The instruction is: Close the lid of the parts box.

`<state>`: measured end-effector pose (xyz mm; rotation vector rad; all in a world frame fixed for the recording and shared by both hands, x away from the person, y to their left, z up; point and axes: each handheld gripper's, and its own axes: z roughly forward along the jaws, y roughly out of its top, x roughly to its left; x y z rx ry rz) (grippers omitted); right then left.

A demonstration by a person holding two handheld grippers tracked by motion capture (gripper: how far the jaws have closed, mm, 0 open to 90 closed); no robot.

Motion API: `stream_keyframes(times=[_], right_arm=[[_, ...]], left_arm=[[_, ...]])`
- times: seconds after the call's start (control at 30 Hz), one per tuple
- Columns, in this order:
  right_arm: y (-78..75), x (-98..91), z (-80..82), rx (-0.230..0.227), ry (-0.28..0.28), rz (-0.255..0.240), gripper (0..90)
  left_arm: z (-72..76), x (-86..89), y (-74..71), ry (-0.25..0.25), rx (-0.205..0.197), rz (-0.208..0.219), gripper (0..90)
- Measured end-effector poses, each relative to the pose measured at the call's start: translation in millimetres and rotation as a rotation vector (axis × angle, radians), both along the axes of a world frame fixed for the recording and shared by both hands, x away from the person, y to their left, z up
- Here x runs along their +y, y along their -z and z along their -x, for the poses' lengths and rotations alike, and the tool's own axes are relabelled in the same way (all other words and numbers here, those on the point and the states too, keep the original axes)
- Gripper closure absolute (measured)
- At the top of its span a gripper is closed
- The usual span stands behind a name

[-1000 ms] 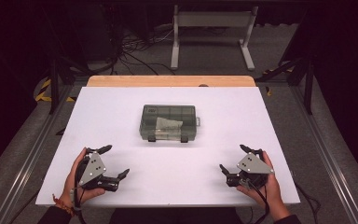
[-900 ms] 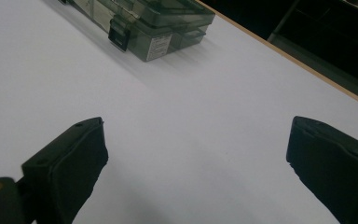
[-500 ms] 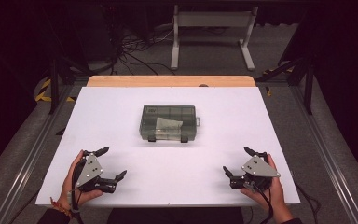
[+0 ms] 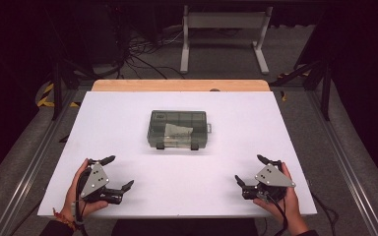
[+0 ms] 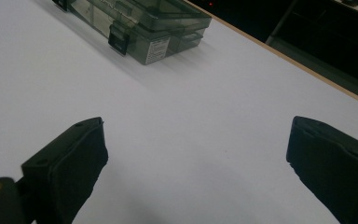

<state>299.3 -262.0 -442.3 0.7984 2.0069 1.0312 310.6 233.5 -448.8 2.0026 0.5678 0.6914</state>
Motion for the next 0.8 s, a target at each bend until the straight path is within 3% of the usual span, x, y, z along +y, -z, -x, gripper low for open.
stream_keyframes(times=[0.8], right_arm=[[1.7, 5.6, 0.6, -0.012, -0.014, -0.003, 5.7]], left_arm=[[-4.0, -3.9, 4.7, 0.004, 0.028, -0.007, 4.1]])
